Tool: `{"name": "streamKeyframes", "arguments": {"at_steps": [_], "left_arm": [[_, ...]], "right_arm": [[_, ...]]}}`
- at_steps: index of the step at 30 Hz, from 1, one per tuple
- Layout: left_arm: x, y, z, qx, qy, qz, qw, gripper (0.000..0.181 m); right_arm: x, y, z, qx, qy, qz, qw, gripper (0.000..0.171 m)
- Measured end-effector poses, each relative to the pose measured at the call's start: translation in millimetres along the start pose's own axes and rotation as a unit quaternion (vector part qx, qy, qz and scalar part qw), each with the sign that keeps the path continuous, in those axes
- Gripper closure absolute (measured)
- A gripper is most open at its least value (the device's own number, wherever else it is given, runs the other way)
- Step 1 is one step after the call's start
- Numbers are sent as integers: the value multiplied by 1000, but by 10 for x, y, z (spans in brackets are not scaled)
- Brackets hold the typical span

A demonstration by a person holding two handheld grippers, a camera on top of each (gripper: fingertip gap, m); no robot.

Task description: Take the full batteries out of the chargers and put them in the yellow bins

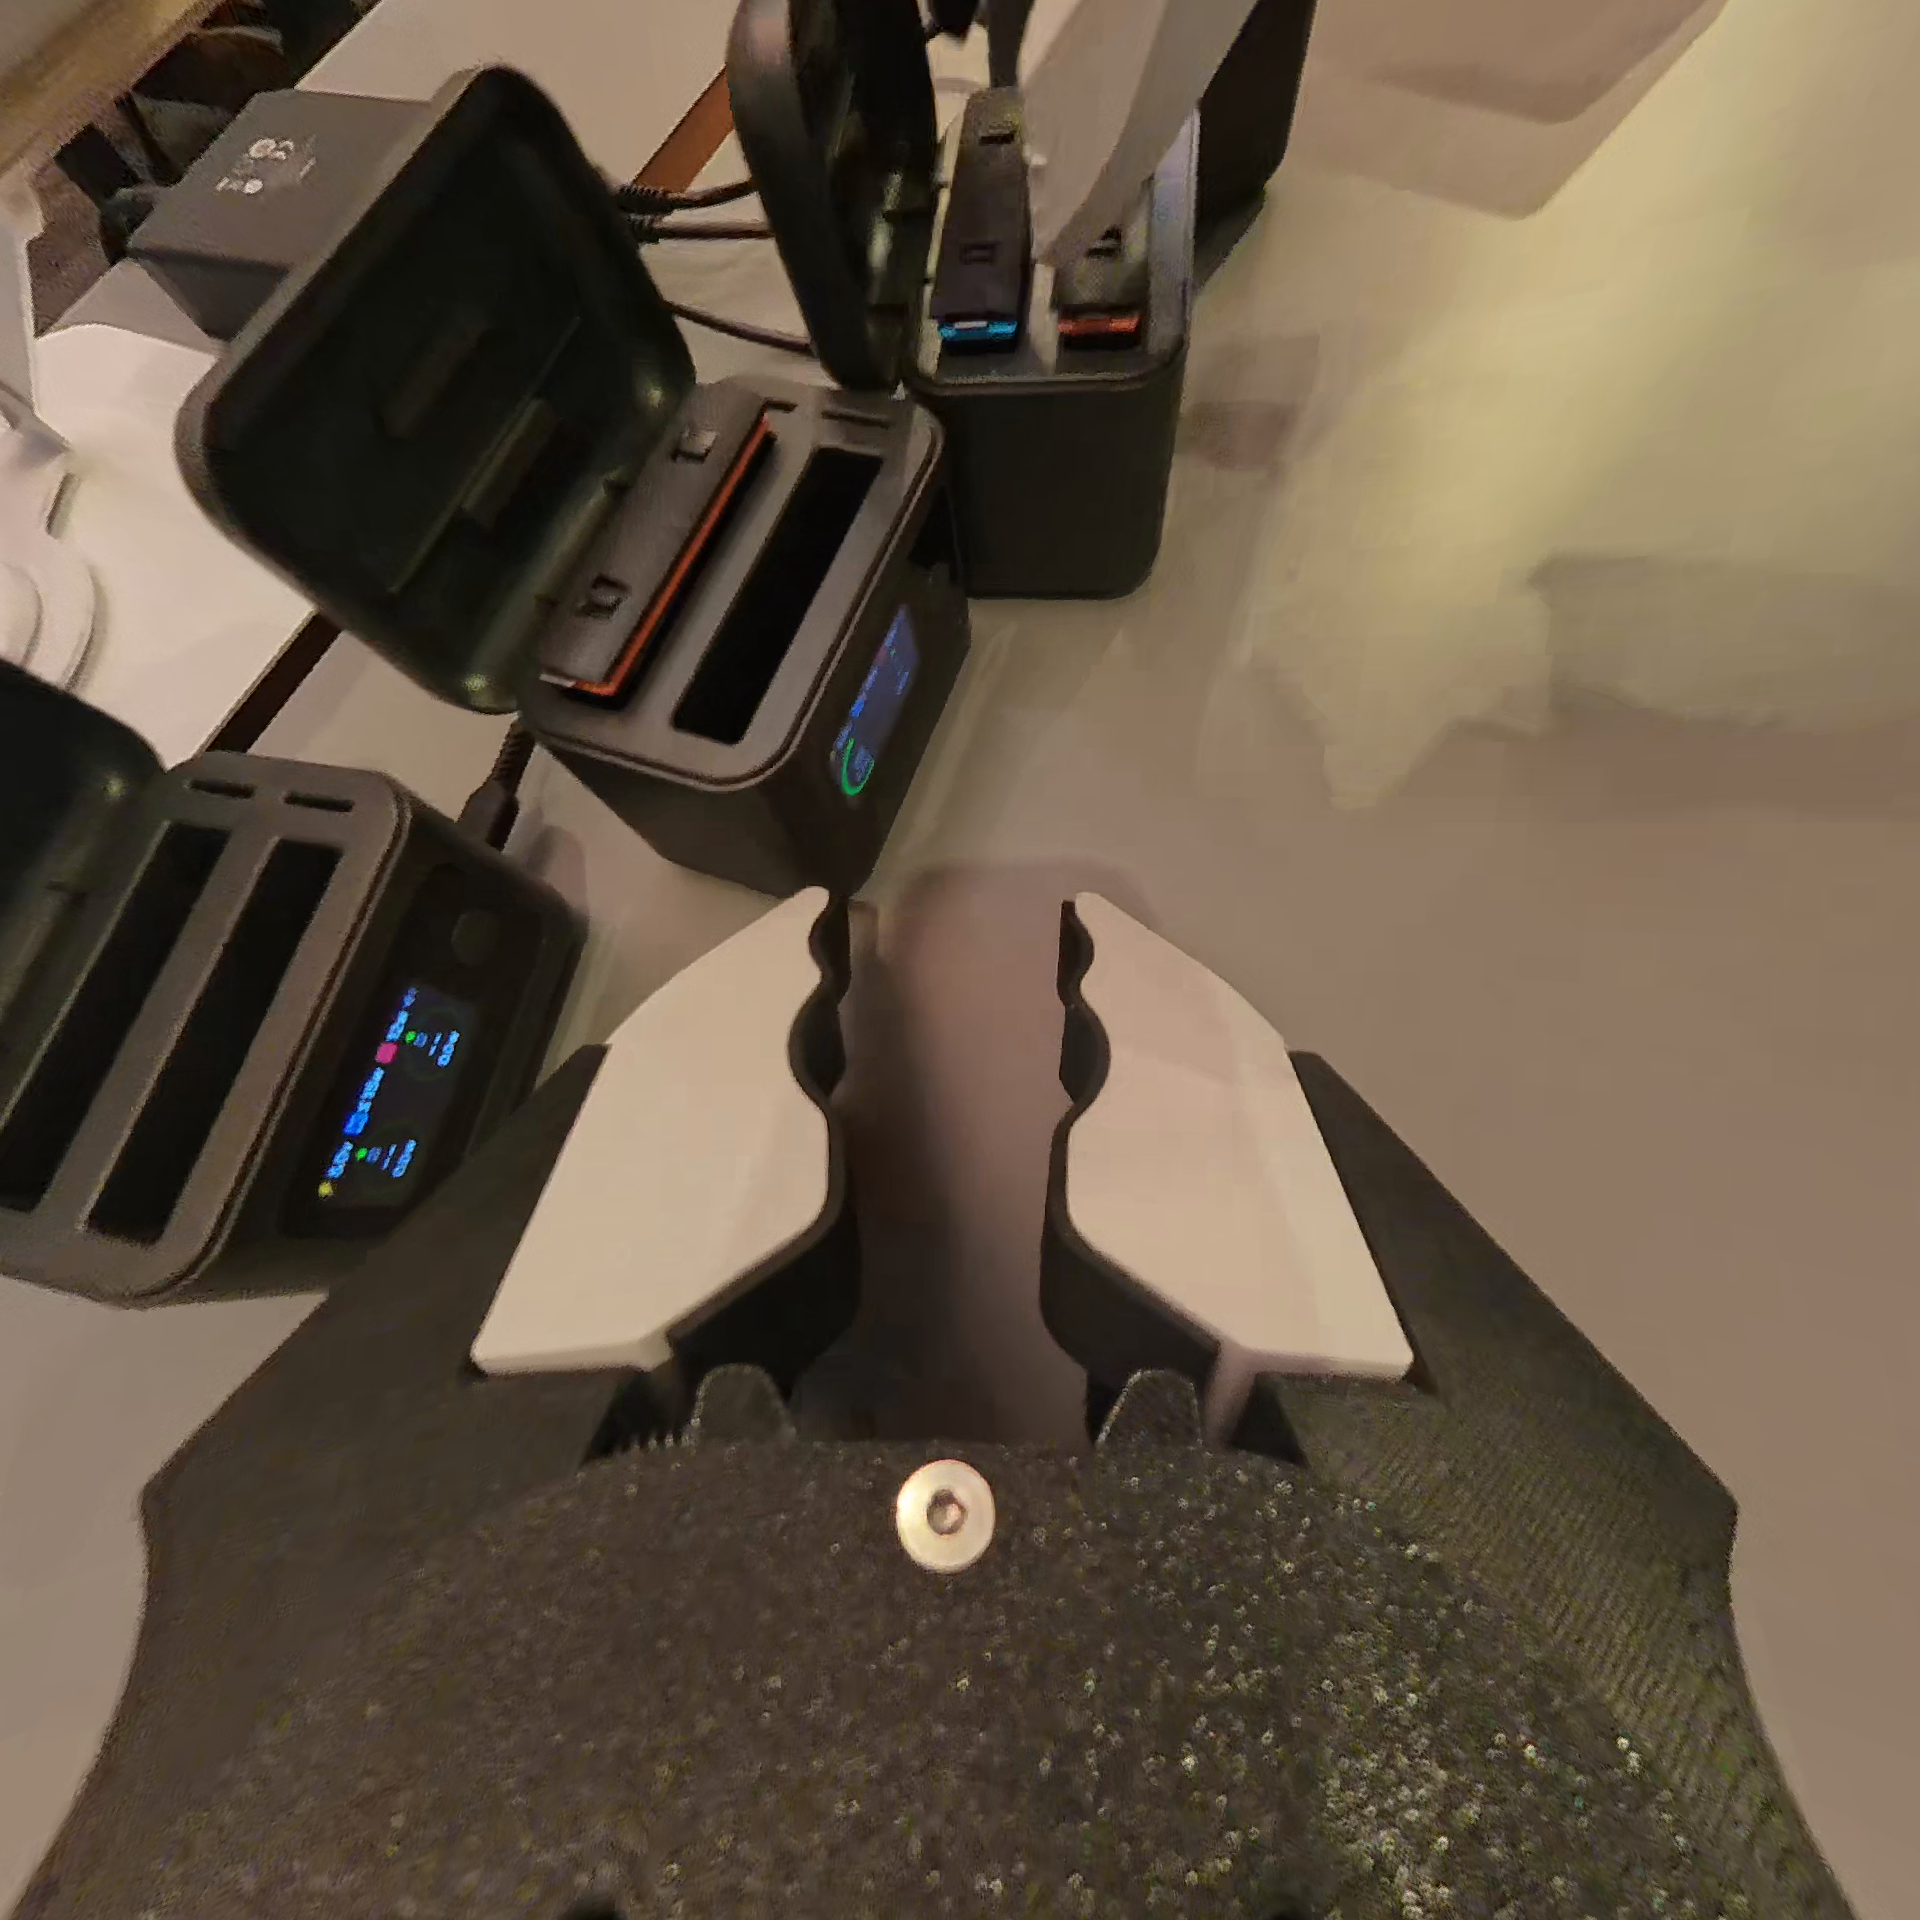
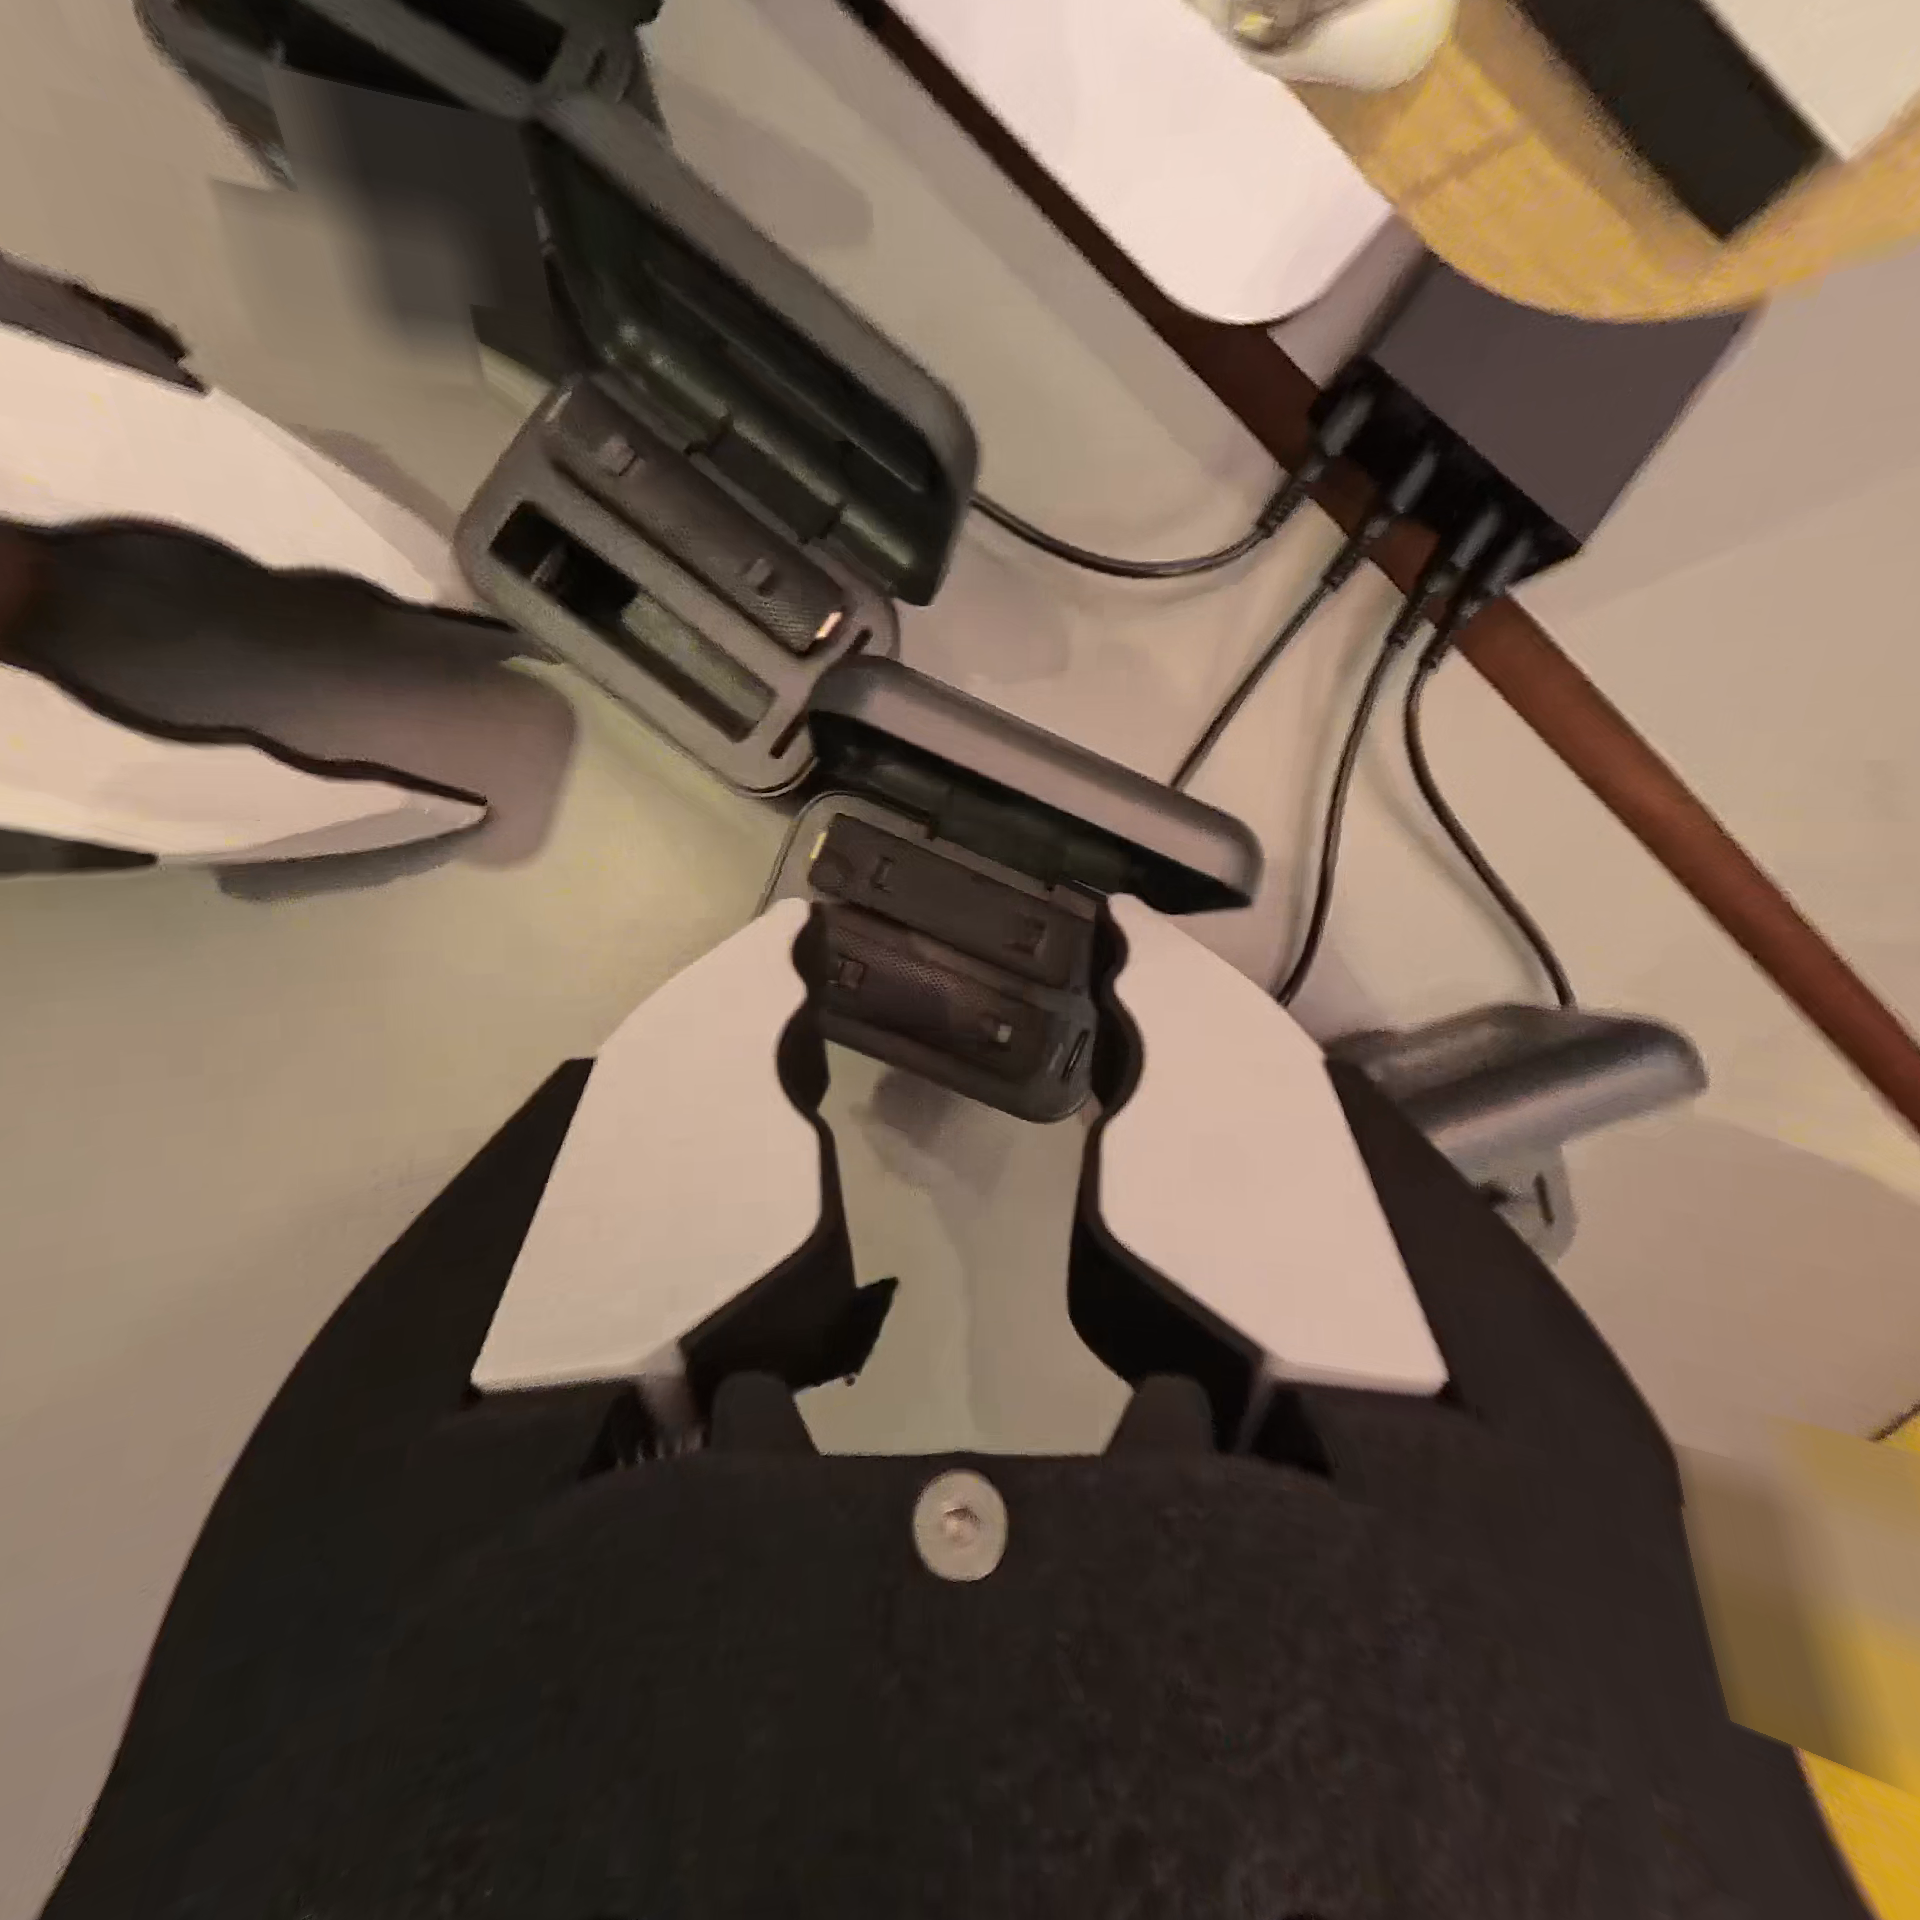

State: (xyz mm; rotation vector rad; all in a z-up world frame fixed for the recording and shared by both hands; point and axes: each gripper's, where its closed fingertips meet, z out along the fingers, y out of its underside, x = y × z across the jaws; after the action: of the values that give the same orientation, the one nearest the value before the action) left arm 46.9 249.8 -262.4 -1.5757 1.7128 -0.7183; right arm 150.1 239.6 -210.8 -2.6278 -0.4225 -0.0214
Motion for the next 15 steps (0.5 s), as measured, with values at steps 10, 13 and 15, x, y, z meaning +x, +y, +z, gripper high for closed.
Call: {"name": "streamKeyframes", "arguments": {"at_steps": [10, 13, 15], "left_arm": [[259, -133, 122, 3, 18, 34, 999, 141], [242, -122, 120, 2, 19, 31, 999, 141], [224, -126, 108, 5, 18, 29, 999, 141]], "right_arm": [[-24, -13, 62, -82, -59, -381, 919, 155], [13, 5, 61, -104, -67, -424, 897, 155], [31, 16, 60, -121, -70, -453, 880, 155]]}}
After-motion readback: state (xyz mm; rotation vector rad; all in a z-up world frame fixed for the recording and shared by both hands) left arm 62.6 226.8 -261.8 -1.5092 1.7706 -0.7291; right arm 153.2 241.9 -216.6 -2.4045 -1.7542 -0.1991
